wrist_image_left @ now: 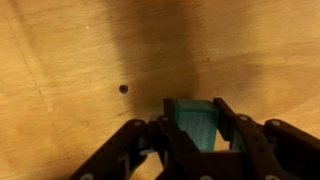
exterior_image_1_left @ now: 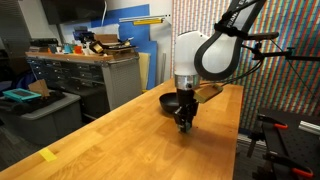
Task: Pick up the object from the table and put it in the black bowl
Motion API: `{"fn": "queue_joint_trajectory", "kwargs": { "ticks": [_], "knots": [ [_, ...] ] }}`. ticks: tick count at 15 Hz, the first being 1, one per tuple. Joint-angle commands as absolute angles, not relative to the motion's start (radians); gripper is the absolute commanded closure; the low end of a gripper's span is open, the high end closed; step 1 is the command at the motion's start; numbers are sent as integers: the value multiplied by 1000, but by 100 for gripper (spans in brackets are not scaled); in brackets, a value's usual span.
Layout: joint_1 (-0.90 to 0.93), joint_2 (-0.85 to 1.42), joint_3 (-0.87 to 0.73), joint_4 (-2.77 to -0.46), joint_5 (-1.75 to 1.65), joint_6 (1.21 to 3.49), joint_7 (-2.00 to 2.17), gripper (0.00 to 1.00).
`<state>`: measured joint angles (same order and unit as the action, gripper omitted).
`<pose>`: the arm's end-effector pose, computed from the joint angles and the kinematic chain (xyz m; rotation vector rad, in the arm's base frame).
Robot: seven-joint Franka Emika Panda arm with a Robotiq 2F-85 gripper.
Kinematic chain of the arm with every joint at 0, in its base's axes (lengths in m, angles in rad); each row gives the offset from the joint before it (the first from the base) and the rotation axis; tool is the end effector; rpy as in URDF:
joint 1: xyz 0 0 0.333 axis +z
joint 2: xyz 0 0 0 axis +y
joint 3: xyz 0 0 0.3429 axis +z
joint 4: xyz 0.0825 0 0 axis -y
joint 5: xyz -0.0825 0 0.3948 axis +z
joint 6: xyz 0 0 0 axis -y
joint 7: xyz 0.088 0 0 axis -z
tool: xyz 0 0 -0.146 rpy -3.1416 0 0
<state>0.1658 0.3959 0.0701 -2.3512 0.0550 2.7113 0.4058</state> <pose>0.5044 0.1228 0.1362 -3.0855 0.3490 0.0763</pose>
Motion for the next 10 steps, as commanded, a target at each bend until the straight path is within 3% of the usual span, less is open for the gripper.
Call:
{"fn": "queue_joint_trajectory", "kwargs": {
  "ticks": [1, 10],
  "knots": [
    [153, 292, 71, -2387, 84, 2682, 354, 81],
    [95, 109, 43, -2381, 80, 2590, 326, 81]
  ]
}}
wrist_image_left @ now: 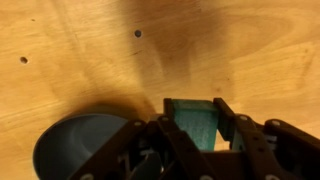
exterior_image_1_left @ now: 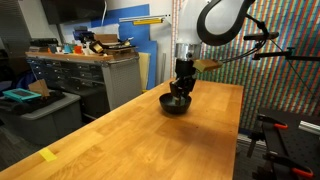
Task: Pick up the object from the table and put it in the black bowl
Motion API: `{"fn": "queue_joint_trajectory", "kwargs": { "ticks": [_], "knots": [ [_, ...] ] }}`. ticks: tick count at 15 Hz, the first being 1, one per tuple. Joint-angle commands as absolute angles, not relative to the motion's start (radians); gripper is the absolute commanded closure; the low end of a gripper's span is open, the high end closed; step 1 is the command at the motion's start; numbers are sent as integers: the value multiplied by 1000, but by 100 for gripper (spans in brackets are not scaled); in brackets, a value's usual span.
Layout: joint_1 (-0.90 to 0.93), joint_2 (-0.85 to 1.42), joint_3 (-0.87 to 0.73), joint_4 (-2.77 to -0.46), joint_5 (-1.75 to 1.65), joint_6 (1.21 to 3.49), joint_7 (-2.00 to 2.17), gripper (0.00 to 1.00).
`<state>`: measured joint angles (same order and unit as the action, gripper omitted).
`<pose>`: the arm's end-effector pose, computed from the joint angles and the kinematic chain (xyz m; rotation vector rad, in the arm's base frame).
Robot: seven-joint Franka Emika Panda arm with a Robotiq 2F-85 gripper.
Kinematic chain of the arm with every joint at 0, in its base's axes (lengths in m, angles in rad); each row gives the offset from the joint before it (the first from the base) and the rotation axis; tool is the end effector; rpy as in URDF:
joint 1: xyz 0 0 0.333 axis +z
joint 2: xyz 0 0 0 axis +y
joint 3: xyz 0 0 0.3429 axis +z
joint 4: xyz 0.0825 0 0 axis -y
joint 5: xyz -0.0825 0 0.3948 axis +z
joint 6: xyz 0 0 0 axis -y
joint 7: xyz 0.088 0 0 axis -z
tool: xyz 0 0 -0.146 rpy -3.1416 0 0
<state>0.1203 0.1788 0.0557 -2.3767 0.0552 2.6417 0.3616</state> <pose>0.5213 0.0928 0.2347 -3.0586 0.3598 -0.1124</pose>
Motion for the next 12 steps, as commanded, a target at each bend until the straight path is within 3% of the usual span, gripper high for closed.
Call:
{"fn": "queue_joint_trajectory", "kwargs": {
  "ticks": [1, 12],
  "knots": [
    [84, 105, 36, -2370, 80, 2575, 327, 81],
    [27, 235, -20, -2197, 66, 2547, 344, 81]
  ]
}}
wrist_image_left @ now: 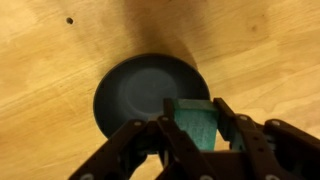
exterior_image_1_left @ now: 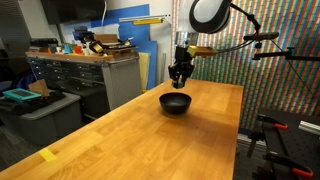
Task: Pick up the object from the table and put it in the black bowl
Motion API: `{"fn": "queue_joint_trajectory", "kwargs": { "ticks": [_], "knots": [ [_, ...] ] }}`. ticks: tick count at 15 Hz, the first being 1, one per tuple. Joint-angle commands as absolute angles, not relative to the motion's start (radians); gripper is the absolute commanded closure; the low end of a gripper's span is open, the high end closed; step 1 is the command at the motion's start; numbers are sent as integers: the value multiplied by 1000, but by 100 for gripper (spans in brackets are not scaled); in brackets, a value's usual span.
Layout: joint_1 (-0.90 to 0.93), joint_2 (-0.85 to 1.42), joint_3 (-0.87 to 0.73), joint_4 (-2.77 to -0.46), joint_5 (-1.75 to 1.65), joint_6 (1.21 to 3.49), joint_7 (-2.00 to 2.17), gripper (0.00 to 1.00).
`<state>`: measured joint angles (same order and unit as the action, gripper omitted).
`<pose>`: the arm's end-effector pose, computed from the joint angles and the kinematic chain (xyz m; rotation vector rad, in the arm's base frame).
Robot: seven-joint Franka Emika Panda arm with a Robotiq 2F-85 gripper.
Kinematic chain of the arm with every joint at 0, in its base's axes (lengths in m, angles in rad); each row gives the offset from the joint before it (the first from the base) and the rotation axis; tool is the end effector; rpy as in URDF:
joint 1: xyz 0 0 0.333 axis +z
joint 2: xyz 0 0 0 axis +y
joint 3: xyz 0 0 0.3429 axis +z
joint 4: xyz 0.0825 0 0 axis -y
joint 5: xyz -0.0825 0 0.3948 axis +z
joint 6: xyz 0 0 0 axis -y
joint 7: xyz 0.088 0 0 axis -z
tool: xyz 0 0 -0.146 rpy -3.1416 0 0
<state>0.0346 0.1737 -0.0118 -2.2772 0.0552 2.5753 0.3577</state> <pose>0.5609 0.0130 0.2708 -3.0277 0.5812 -0.1797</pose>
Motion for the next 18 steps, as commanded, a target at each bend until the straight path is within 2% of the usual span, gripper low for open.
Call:
{"fn": "queue_joint_trajectory", "kwargs": {
  "ticks": [1, 18],
  "knots": [
    [26, 258, -23, -2179, 64, 2544, 345, 81],
    [31, 578, -50, -1931, 87, 2522, 362, 81]
  ]
}}
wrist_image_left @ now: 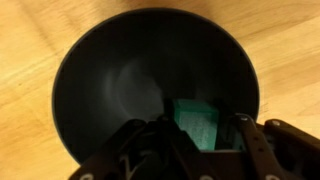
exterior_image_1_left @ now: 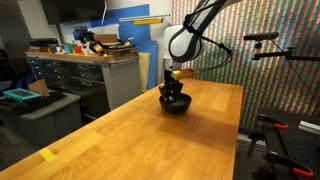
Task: Pick up the object from the table and put it in the black bowl
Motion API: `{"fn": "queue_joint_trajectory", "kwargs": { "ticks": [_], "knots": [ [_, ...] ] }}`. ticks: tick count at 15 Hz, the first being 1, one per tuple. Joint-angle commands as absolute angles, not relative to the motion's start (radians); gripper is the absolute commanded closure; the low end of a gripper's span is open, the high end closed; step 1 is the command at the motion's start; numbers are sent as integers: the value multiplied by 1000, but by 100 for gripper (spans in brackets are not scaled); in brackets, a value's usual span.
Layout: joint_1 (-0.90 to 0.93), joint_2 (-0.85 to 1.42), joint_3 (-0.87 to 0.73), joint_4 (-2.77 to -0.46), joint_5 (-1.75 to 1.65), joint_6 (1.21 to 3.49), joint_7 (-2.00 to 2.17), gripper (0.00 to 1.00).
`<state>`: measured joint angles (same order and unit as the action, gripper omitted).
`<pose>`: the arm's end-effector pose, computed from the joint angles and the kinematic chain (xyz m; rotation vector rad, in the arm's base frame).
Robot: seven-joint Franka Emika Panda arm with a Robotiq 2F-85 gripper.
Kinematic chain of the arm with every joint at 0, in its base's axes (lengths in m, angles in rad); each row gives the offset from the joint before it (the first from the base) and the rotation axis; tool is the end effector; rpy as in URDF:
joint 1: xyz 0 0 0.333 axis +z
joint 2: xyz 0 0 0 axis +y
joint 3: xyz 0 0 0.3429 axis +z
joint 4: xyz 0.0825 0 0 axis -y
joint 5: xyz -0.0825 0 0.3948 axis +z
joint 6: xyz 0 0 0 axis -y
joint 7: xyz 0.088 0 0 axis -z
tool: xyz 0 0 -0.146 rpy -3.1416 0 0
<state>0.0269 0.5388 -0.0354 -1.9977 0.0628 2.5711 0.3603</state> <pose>0.6322 -0.0050 0.1645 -3.0514 0.6436 -0.0496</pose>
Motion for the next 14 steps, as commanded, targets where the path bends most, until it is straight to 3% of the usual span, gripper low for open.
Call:
{"fn": "queue_joint_trajectory", "kwargs": {
  "ticks": [1, 4, 6, 8, 11, 14],
  "knots": [
    [34, 585, -58, -1923, 82, 2513, 369, 81],
    [37, 596, -70, -1900, 79, 2477, 386, 81],
    [36, 595, -70, -1890, 84, 2463, 389, 31],
    [37, 585, -67, -1888, 85, 2455, 392, 25],
    [39, 569, -61, -1887, 92, 2463, 395, 1],
    [41, 547, -54, -1895, 101, 2478, 398, 0]
  ]
}}
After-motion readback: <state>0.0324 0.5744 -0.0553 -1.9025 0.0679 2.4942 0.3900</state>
